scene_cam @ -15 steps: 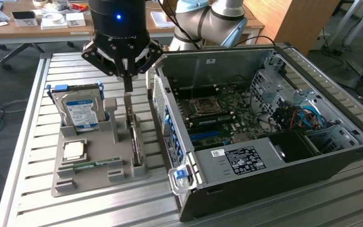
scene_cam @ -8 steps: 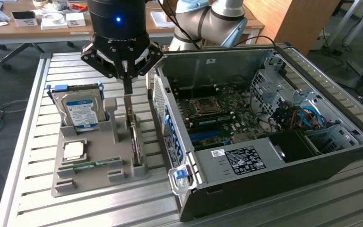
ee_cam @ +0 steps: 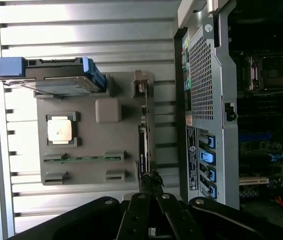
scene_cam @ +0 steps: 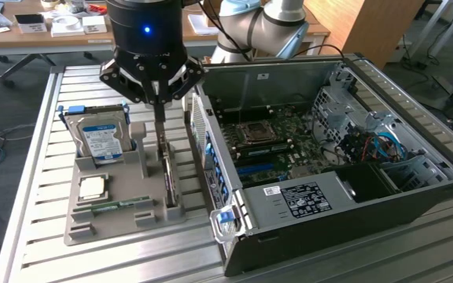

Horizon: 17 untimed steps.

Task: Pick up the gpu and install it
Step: 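Reach for the gpu, then pick up the gpu and move the gpu toward the slot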

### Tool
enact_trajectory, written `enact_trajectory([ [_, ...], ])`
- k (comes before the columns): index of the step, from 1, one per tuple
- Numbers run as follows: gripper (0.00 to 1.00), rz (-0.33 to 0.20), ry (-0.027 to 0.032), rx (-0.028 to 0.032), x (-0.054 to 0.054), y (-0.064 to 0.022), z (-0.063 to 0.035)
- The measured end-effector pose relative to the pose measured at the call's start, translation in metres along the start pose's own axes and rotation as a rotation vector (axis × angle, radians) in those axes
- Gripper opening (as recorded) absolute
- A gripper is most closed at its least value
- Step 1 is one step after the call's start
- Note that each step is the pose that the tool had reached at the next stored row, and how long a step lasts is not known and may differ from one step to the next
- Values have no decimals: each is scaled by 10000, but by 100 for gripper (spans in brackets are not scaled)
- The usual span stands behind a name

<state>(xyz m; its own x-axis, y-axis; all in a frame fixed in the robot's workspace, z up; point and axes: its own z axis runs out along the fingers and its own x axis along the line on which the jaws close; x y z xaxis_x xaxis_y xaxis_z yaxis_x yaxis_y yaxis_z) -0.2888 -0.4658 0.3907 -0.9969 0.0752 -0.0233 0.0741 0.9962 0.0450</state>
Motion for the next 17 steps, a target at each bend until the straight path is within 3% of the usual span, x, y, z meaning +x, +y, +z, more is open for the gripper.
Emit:
enact_trajectory([
  [17,11,0,-1,-1,20,-40,0],
])
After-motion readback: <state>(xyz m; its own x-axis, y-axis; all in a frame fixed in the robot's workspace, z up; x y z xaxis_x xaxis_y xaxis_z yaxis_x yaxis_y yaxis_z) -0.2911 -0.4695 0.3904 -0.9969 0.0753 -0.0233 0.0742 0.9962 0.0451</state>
